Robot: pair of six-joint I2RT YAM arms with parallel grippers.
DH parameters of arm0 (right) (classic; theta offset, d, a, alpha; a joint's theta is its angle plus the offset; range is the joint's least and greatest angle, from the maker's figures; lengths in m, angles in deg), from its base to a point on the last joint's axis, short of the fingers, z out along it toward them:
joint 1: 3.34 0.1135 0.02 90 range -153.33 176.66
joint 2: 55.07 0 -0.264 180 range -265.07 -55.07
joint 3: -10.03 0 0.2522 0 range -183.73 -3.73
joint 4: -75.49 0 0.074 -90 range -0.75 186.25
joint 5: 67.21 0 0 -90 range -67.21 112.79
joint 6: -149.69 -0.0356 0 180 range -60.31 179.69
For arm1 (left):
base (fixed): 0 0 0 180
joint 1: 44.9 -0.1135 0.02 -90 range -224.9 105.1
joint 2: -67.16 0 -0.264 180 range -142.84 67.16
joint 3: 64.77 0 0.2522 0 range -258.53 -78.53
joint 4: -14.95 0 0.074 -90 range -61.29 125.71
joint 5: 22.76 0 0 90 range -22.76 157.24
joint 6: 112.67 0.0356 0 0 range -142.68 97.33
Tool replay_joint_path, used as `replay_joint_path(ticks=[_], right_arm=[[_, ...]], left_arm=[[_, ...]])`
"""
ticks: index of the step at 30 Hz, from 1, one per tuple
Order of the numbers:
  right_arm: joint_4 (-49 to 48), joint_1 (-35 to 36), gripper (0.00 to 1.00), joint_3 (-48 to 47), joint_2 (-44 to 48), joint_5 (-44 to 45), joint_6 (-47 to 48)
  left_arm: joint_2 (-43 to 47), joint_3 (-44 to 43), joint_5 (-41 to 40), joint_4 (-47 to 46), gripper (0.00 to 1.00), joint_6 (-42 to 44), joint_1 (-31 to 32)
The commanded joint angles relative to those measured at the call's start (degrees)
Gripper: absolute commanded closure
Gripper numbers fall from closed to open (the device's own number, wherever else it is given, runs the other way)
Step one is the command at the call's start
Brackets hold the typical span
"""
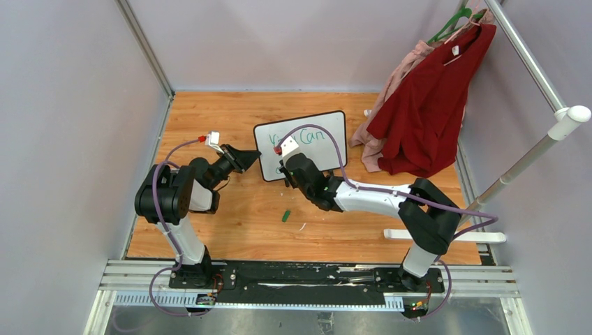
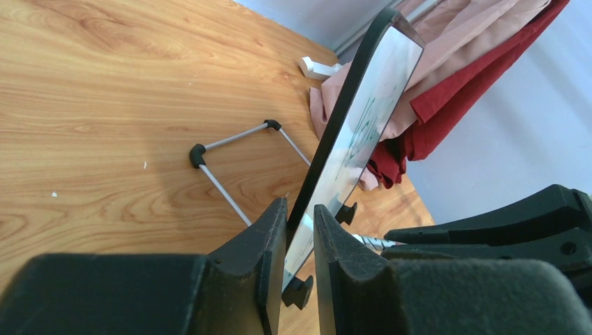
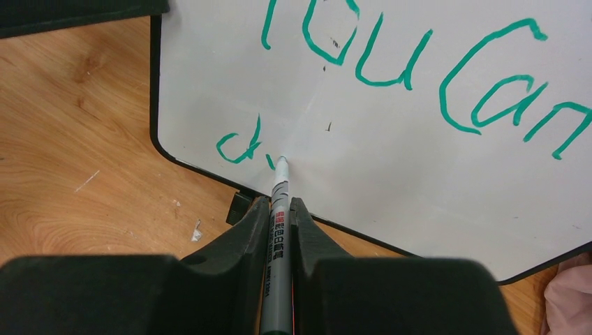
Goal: Write a sentence on the whiteboard
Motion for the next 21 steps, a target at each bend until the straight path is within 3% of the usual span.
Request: replay_joint_path(ticks=[1, 21], right_arm=[[-1.6, -1.7, 1.0, -2.6, 0.1, 1.9, 1.0], [-0.5, -0.6, 1.0, -2.4, -1.0, -1.5, -0.3]], left_arm=[[1.1, 0.1, 1.4, -3.2, 0.75, 0.4, 0.6], [1.1, 0.1, 1.4, -3.1, 0.75, 0.3, 0.6]])
